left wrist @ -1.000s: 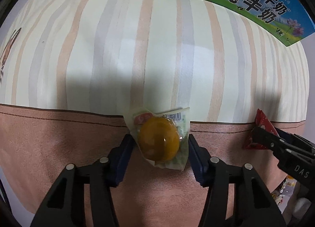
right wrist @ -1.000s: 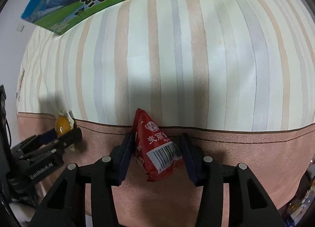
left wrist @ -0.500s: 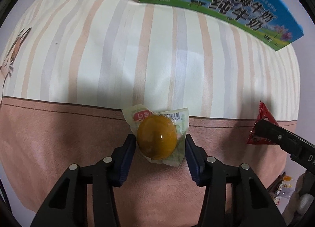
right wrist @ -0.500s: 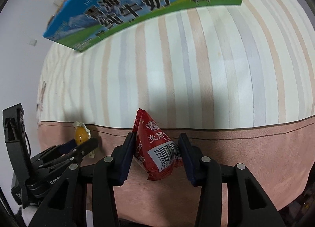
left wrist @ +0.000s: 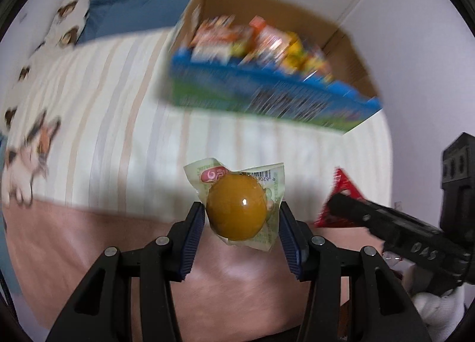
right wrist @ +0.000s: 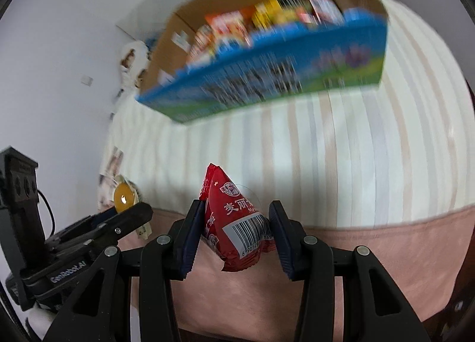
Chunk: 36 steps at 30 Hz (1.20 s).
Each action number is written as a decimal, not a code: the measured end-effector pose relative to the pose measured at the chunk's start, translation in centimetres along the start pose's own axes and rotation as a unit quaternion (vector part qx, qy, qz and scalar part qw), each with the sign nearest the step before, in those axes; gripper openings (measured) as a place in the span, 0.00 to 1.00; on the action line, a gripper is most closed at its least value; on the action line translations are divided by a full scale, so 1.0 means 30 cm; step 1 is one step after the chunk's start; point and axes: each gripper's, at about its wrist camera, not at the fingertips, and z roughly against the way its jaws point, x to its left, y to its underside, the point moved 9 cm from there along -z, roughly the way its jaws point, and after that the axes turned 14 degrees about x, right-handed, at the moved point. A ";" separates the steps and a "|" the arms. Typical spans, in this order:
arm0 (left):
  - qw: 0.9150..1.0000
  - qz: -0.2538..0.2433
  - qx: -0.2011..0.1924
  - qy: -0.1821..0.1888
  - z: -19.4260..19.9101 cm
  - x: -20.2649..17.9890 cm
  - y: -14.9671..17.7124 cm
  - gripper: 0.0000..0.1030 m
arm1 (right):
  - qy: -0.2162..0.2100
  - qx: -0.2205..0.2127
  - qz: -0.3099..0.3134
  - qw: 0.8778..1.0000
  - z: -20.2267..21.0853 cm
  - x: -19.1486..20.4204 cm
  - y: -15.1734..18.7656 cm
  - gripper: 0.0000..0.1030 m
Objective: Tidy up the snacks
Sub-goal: 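Lower both snacks into the box and open both tools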
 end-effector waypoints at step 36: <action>0.992 0.010 0.123 -0.022 -0.263 -0.005 -0.614 0.47 | 0.070 0.049 -0.001 0.996 -0.034 -0.146 -0.606 0.52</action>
